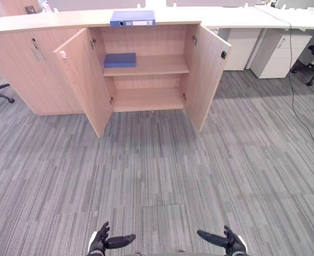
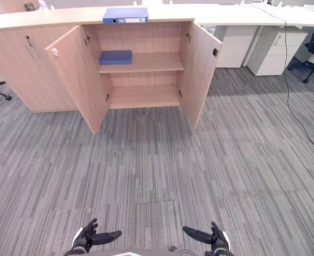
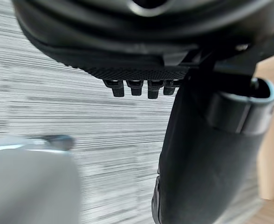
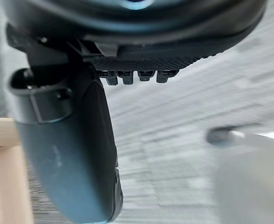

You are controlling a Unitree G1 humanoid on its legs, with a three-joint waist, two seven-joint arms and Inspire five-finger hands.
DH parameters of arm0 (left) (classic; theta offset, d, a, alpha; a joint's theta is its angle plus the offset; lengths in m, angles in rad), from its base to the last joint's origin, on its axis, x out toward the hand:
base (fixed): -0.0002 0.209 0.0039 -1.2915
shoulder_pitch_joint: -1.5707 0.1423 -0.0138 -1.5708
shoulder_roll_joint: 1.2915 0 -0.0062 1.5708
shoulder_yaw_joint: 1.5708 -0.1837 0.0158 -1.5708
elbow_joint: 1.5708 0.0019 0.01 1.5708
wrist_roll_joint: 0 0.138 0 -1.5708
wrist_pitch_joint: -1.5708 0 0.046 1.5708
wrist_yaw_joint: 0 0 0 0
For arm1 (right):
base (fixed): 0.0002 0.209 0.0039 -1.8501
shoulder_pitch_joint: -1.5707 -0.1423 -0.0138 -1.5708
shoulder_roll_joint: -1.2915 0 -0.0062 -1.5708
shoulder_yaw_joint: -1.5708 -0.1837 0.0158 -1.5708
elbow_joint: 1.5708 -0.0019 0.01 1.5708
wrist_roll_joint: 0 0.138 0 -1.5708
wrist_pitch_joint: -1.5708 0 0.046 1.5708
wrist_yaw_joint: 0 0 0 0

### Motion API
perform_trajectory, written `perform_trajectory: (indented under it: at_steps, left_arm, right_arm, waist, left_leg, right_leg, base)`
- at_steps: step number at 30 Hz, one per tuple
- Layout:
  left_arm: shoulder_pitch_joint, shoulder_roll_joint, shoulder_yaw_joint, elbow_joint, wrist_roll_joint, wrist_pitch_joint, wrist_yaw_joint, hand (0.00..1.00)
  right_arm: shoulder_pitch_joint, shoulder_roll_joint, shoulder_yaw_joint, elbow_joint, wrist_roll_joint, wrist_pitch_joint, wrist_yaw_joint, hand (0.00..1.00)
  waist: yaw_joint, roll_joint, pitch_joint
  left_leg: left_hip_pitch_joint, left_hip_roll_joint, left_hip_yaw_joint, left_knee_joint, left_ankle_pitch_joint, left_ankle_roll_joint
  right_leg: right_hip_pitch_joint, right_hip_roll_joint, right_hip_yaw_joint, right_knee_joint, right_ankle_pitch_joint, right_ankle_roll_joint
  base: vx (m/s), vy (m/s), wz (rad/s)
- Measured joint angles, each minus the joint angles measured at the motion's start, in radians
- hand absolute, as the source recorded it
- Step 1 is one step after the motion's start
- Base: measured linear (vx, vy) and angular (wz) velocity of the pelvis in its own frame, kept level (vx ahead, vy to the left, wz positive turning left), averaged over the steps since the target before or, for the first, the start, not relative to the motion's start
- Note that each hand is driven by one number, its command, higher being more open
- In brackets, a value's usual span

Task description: Walk over to the cabinet, pick up the folder, carry it to the office cabinet, place the folder inside the office cabinet, then close the office cabinet door

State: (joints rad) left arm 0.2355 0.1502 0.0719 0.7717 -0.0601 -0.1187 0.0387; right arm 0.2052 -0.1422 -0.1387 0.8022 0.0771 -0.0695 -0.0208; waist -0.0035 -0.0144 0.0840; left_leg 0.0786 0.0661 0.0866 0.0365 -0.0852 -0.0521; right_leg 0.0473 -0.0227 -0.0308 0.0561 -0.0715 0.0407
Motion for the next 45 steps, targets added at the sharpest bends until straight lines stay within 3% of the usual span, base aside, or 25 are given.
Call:
perform_trajectory:
  at_steps: [14,19,21,25,28,29,30,32,34,35,36,37,38,39,40,41,42,43,44,45]
  left_arm:
    - [0.023,0.003,0.042,-0.119,-0.016,-0.006,-0.012,1.00]
    - [0.024,-0.019,0.089,-0.153,-0.043,-0.006,0.002,1.00]
    - [0.025,-0.024,0.106,-0.154,-0.058,-0.006,0.008,1.00]
    - [0.047,-0.038,0.121,-0.205,-0.098,-0.004,0.020,1.00]
    - [0.050,-0.035,0.126,-0.223,-0.118,-0.004,0.033,1.00]
    - [0.052,-0.024,0.125,-0.223,-0.119,-0.002,0.042,1.00]
    - [0.052,-0.017,0.126,-0.221,-0.131,0.000,0.054,1.00]
    - [0.038,-0.008,0.126,-0.217,-0.138,0.001,0.058,1.00]
    - [-0.004,-0.009,0.124,-0.215,-0.138,0.000,0.061,1.00]
    - [-0.017,-0.005,0.123,-0.214,-0.138,-0.002,0.061,1.00]
    - [-0.025,-0.008,0.116,-0.210,-0.138,-0.002,0.059,1.00]
    - [-0.034,-0.025,0.116,-0.200,-0.138,-0.002,0.057,1.00]
    - [-0.044,-0.031,0.114,-0.197,-0.137,-0.003,0.046,1.00]
    - [-0.049,-0.034,0.106,-0.195,-0.137,-0.003,0.044,1.00]
    - [-0.049,-0.048,0.097,-0.190,-0.137,-0.003,0.042,1.00]
    - [-0.045,-0.061,0.097,-0.187,-0.137,-0.004,0.038,1.00]
    - [-0.043,-0.063,0.097,-0.187,-0.137,-0.006,0.036,1.00]
    - [-0.044,-0.060,0.098,-0.188,-0.138,-0.009,0.032,1.00]
    - [-0.045,-0.059,0.097,-0.188,-0.138,-0.009,0.031,1.00]
    - [-0.045,-0.059,0.096,-0.194,-0.138,-0.010,0.027,1.00]
  right_arm:
    - [-0.001,-0.044,-0.013,-0.052,-0.070,-0.012,0.022,1.00]
    - [-0.037,-0.057,-0.038,-0.064,-0.057,-0.011,0.012,1.00]
    - [-0.054,-0.058,-0.052,-0.065,-0.055,-0.011,0.011,1.00]
    - [-0.063,-0.064,-0.054,-0.065,-0.029,-0.006,-0.009,1.00]
    - [-0.056,-0.049,-0.050,-0.070,-0.026,-0.005,-0.009,1.00]
    - [-0.042,-0.039,-0.046,-0.071,-0.023,-0.003,-0.006,1.00]
    - [-0.033,-0.039,-0.034,-0.072,-0.020,-0.001,-0.004,1.00]
    - [-0.038,-0.045,-0.019,-0.073,-0.020,-0.001,-0.003,1.00]
    - [-0.040,-0.058,-0.008,-0.080,-0.020,-0.001,0.000,1.00]
    - [-0.035,-0.057,-0.007,-0.085,-0.020,-0.001,0.001,1.00]
    - [-0.009,-0.063,-0.009,-0.095,-0.020,-0.002,0.000,1.00]
    - [-0.013,-0.076,-0.012,-0.093,-0.020,0.000,0.000,1.00]
    - [-0.042,-0.076,-0.014,-0.094,-0.020,0.006,-0.001,1.00]
    - [-0.043,-0.077,-0.014,-0.105,-0.020,0.005,-0.001,1.00]
    - [-0.042,-0.081,-0.010,-0.118,-0.020,0.001,0.004,1.00]
    - [-0.042,-0.081,-0.002,-0.117,-0.018,-0.001,0.005,1.00]
    - [-0.044,-0.077,0.002,-0.115,-0.018,-0.001,0.004,1.00]
    - [-0.058,-0.060,0.016,-0.114,0.000,-0.003,-0.003,1.00]
    - [-0.064,-0.053,0.018,-0.114,0.008,-0.007,-0.004,1.00]
    - [-0.080,-0.038,0.019,-0.120,0.021,-0.014,-0.004,1.00]
  waist:
    - [-0.013,0.003,0.030]
    - [-0.011,0.024,0.044]
    - [-0.007,0.033,0.050]
    - [0.003,0.036,0.066]
    - [-0.003,0.031,0.090]
    - [-0.010,0.032,0.104]
    - [-0.012,0.031,0.108]
    - [-0.015,0.037,0.122]
    - [-0.032,0.068,0.150]
    - [-0.041,0.064,0.151]
    - [-0.052,0.051,0.147]
    - [-0.055,0.076,0.154]
    - [-0.057,0.083,0.158]
    - [-0.060,0.074,0.158]
    - [-0.064,0.069,0.163]
    - [-0.056,0.057,0.182]
    - [-0.047,0.059,0.186]
    - [-0.019,0.055,0.196]
    - [-0.009,0.046,0.201]
    - [0.007,0.028,0.211]
  left_leg:
    - [0.035,-0.013,0.053,-0.019,-0.019,-0.018]
    - [-0.044,-0.010,0.079,0.076,-0.080,0.011]
    - [-0.076,-0.009,0.093,0.119,-0.108,0.025]
    - [-0.120,-0.030,0.099,0.230,-0.215,0.056]
    - [-0.075,-0.050,0.068,0.242,-0.249,0.093]
    - [-0.040,-0.054,0.051,0.244,-0.269,0.101]
    - [-0.002,-0.043,0.038,0.233,-0.280,0.096]
    - [0.035,-0.029,0.026,0.197,-0.280,0.095]
    - [0.102,0.031,-0.007,0.118,-0.269,0.074]
    - [0.120,0.039,-0.018,0.101,-0.261,0.051]
    - [0.167,0.046,-0.027,0.095,-0.277,0.007]
    - [0.180,0.065,-0.031,0.108,-0.284,-0.005]
    - [0.158,0.075,-0.026,0.170,-0.239,-0.079]
    - [0.141,0.065,-0.022,0.222,-0.197,-0.097]
    - [0.084,0.063,-0.011,0.403,-0.099,-0.090]
    - [-0.004,0.088,-0.001,0.653,-0.005,-0.107]
    - [-0.054,0.109,0.008,0.780,-0.035,-0.097]
    - [-0.185,0.152,0.045,0.997,-0.118,-0.063]
    - [-0.229,0.161,0.068,1.018,-0.138,-0.053]
    - [-0.338,0.159,0.120,0.971,-0.173,-0.016]
  right_leg:
    - [0.036,-0.018,-0.019,-0.042,0.006,0.012]
    - [-0.009,-0.021,-0.006,-0.038,0.005,0.013]
    - [-0.039,-0.024,0.004,-0.011,-0.007,0.028]
    - [-0.161,-0.067,-0.007,0.267,-0.142,0.075]
    - [-0.308,-0.121,-0.072,0.642,-0.149,0.088]
    - [-0.349,-0.130,-0.080,0.746,-0.178,0.076]
    - [-0.399,-0.130,-0.123,0.750,-0.218,0.045]
    - [-0.442,-0.121,-0.166,0.695,-0.225,0.025]
    - [-0.508,-0.060,-0.228,0.511,-0.172,-0.001]
    - [-0.527,-0.038,-0.232,0.404,-0.101,-0.004]
    - [-0.529,-0.032,-0.218,0.317,0.120,-0.076]
    - [-0.528,-0.026,-0.235,0.363,0.094,-0.078]
    - [-0.532,-0.039,-0.250,0.433,0.041,-0.092]
    - [-0.522,-0.053,-0.248,0.453,0.007,-0.090]
    - [-0.458,-0.059,-0.255,0.442,-0.039,-0.086]
    - [-0.345,-0.056,-0.252,0.379,-0.067,-0.082]
    - [-0.296,-0.042,-0.251,0.346,-0.072,-0.087]
    - [-0.180,-0.018,-0.245,0.261,-0.077,-0.096]
    - [-0.139,-0.014,-0.241,0.228,-0.078,-0.096]
    - [-0.047,-0.013,-0.230,0.146,-0.083,-0.090]
  base:
    - [0.05,0.021,-0.04]
    - [-0.03,0.011,-0.12]
    - [-0.02,0.034,-0.18]
    - [0.05,0.097,-0.04]
    - [0.12,0.091,0.21]
    - [0.43,0.101,0.46]
    - [0.45,0.049,0.37]
    - [0.40,-0.002,0.28]
    - [0.47,-0.065,0.59]
    - [0.75,-0.162,0.84]
    - [0.77,-0.167,0.69]
    - [0.79,-0.189,0.51]
    - [0.51,-0.134,0.22]
    - [0.64,-0.205,0.29]
    - [0.67,-0.239,0.32]
    - [0.67,-0.209,0.23]
    - [0.72,-0.168,-0.05]
    - [0.54,-0.082,-0.21]
    - [0.74,-0.103,-0.21]
    - [0.52,-0.047,-0.15]
